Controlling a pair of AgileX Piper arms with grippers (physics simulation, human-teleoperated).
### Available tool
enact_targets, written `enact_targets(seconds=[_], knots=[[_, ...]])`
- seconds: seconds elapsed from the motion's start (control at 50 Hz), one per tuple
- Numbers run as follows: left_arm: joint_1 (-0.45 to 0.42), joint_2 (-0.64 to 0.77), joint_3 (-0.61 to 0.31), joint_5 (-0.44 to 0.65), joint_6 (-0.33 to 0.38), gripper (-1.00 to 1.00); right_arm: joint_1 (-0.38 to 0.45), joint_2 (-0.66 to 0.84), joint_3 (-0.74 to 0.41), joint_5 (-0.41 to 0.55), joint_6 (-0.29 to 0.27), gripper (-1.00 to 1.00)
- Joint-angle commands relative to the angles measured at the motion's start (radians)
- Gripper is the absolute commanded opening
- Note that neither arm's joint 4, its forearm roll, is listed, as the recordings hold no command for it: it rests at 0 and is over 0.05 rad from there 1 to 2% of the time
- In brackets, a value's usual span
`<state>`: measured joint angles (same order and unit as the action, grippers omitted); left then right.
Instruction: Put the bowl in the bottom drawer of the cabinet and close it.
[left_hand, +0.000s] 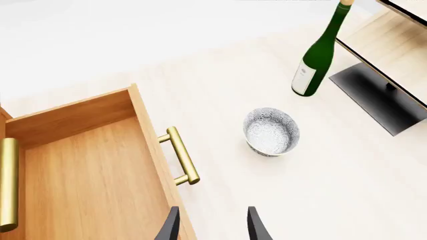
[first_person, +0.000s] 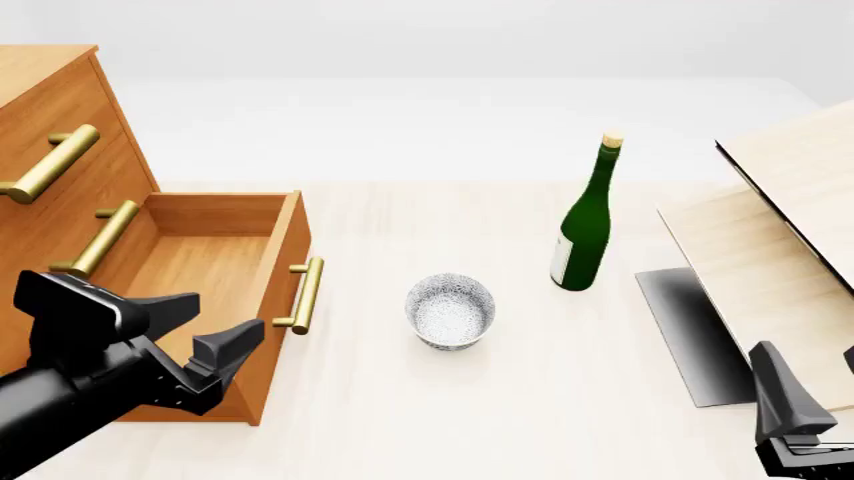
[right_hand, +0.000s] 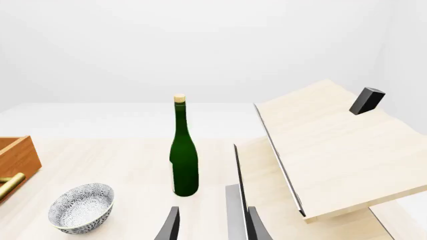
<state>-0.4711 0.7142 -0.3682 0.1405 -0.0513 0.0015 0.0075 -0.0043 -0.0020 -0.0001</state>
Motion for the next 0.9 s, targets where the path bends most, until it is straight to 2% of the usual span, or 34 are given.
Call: enact_targets(seconds=[0.02,0.36,0.7,0.9], knots=[[-0.019,0.055,-0.015,-0.016,-0.022,1.0,0.0,0.0,0.0,0.0,0.0,1.0],[-0.072,0.119,-0.103,-0.003,-0.04,1.0,0.0,0.0,0.0,0.0,0.0,1.0],[-0.076,0.176,-0.18,0.024,-0.026,1.0,0.0,0.0,0.0,0.0,0.0,1.0],[-0.072,0.248,-0.218,-0.011,-0.028,1.0,0.0,0.0,0.0,0.0,0.0,1.0]])
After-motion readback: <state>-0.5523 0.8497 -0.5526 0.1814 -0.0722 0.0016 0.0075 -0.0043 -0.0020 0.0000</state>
